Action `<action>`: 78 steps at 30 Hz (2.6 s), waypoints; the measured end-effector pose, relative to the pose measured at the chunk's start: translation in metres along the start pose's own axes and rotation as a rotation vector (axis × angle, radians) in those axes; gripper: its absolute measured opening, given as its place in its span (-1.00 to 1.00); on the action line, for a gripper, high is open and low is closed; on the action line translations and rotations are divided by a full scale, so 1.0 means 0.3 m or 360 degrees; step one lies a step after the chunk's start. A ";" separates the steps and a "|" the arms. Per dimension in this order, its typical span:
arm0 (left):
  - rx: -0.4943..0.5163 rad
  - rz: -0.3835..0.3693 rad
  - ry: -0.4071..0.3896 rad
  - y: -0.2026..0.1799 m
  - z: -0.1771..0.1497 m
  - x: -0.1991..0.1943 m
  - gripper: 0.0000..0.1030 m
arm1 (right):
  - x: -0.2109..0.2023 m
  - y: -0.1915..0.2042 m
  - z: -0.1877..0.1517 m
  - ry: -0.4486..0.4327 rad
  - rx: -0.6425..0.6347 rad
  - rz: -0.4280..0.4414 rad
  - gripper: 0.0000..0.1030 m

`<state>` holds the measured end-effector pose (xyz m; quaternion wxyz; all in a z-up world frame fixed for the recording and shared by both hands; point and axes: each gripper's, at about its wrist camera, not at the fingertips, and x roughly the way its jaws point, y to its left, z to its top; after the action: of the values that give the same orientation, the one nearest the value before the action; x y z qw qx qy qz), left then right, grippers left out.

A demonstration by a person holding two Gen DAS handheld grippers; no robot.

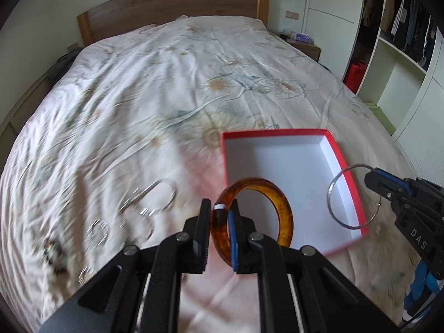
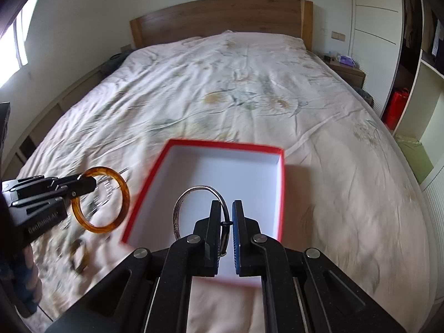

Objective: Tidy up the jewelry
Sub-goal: 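Carry both bangles over the red box and lower them inside, then open both tools to release the bangles and lift away from the box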

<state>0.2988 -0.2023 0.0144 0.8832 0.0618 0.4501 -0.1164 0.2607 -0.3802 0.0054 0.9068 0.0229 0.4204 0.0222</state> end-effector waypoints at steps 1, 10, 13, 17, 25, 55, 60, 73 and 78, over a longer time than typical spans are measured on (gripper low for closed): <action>0.0008 -0.0001 0.0011 -0.015 0.018 0.037 -0.79 | 0.033 -0.011 0.013 0.0007 0.0003 -0.0007 -0.84; 0.0040 -0.0077 0.0115 -0.099 0.055 0.305 -0.79 | 0.281 -0.086 0.063 0.0092 0.0017 -0.0071 -0.84; 0.0039 -0.0115 0.0146 -0.120 0.045 0.360 -0.79 | 0.331 -0.103 0.073 0.0124 -0.0001 -0.0092 -0.84; 0.0048 -0.0159 0.0183 -0.145 0.024 0.412 -0.80 | 0.385 -0.117 0.102 0.0170 -0.0047 -0.0104 -0.85; 0.0073 -0.0171 0.0179 -0.148 0.014 0.410 -0.76 | 0.449 -0.106 0.101 0.0248 -0.0167 -0.0211 -0.81; -0.0008 0.0084 -0.0315 0.054 -0.394 -0.657 -0.28 | -0.584 0.296 -0.262 -0.0139 -0.0157 0.0036 -0.05; -0.0033 0.0107 -0.0402 0.110 -0.470 -0.810 -0.28 | -0.701 0.361 -0.330 -0.0186 -0.0155 0.0066 -0.02; -0.0066 0.0123 -0.0563 0.175 -0.611 -1.048 -0.28 | -0.907 0.457 -0.436 -0.0285 -0.0164 0.0103 0.12; -0.0062 0.0117 -0.0584 0.178 -0.638 -1.076 -0.28 | -0.938 0.466 -0.465 -0.0302 -0.0175 0.0098 0.14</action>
<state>-0.0201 -0.0615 0.1635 0.9552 0.0388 0.2810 -0.0846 -0.0304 -0.2541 0.1382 0.9413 -0.0118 0.3298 0.0709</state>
